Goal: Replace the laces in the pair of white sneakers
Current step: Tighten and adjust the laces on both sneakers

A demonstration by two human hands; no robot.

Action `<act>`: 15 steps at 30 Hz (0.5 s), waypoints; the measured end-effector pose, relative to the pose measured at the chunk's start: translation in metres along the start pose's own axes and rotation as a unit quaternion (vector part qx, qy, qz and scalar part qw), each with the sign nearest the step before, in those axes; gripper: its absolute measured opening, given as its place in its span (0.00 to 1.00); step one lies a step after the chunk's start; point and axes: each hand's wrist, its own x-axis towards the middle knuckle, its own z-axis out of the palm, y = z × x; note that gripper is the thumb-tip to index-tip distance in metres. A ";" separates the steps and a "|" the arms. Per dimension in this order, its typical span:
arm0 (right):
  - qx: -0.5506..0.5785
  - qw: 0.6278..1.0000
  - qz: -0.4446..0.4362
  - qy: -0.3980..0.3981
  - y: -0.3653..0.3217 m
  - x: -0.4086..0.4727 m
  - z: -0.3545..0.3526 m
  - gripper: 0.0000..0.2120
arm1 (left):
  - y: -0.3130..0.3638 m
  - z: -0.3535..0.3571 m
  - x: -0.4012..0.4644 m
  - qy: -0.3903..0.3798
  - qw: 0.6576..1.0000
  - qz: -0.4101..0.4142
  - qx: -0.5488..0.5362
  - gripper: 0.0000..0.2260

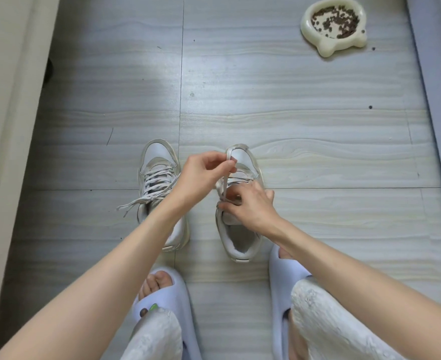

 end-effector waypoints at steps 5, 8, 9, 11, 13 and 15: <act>0.067 0.998 -0.004 0.001 0.001 -0.001 0.000 0.14 | -0.013 -0.006 0.006 -0.012 0.996 0.030 0.086 0.07; 0.209 0.978 0.018 -0.016 0.006 0.000 -0.010 0.12 | -0.027 -0.005 0.000 -0.075 0.992 -0.011 0.099 0.11; 0.261 0.965 0.022 -0.026 0.006 -0.001 -0.016 0.11 | -0.031 -0.005 -0.002 -0.096 0.990 -0.017 0.101 0.12; 0.344 0.937 0.026 -0.049 0.006 -0.005 -0.029 0.12 | -0.036 -0.005 -0.005 -0.138 0.985 -0.017 0.106 0.12; 0.384 0.921 0.038 -0.050 0.008 -0.009 -0.039 0.13 | -0.034 -0.007 -0.008 -0.179 0.979 -0.024 0.095 0.10; 0.390 0.918 0.047 -0.055 0.012 -0.009 -0.043 0.12 | -0.029 -0.008 -0.008 -0.198 0.975 -0.024 0.097 0.09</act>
